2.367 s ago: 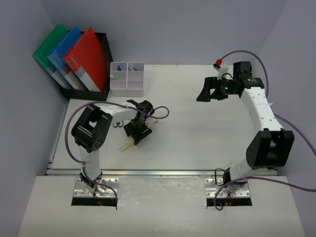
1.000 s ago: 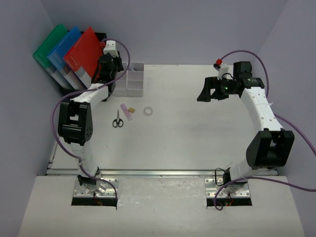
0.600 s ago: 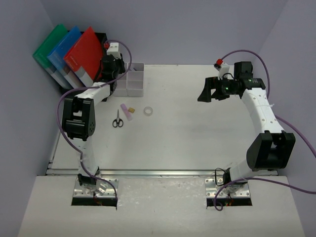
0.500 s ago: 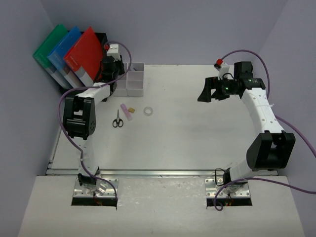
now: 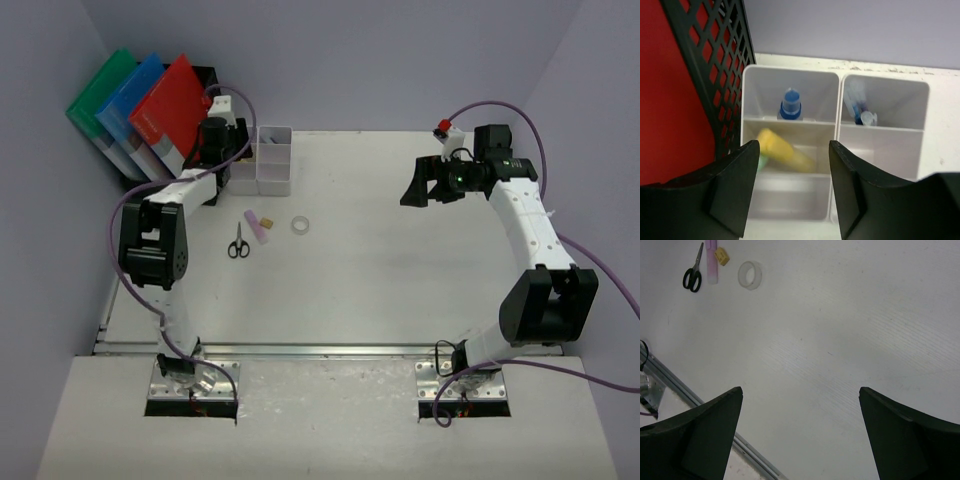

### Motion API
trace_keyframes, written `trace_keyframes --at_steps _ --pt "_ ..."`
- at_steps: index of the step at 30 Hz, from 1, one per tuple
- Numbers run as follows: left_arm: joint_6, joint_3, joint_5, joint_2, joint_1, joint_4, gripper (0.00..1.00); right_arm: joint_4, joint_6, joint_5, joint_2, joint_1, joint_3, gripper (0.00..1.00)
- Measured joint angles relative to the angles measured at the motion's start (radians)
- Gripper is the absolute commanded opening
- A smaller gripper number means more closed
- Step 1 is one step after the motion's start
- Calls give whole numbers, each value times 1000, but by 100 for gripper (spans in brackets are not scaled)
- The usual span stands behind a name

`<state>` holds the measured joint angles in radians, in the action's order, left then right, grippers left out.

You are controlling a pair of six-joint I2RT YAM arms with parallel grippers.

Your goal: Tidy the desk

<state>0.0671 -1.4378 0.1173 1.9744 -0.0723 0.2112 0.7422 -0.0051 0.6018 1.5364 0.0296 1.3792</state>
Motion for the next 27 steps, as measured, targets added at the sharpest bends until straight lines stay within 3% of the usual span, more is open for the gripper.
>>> trace_keyframes --at_steps 7,10,16,27 --pt "142 224 37 -327 0 -155 49 0 0 -1 -3 0 -11 99" --pt "227 278 98 -399 -12 -237 47 0 1 -1 -3 0 -11 99" --pt "409 210 190 -274 -49 -467 38 0 17 4 21 0 1 99" --pt "563 119 199 -61 -79 -642 39 0 30 2 34 0 8 99"
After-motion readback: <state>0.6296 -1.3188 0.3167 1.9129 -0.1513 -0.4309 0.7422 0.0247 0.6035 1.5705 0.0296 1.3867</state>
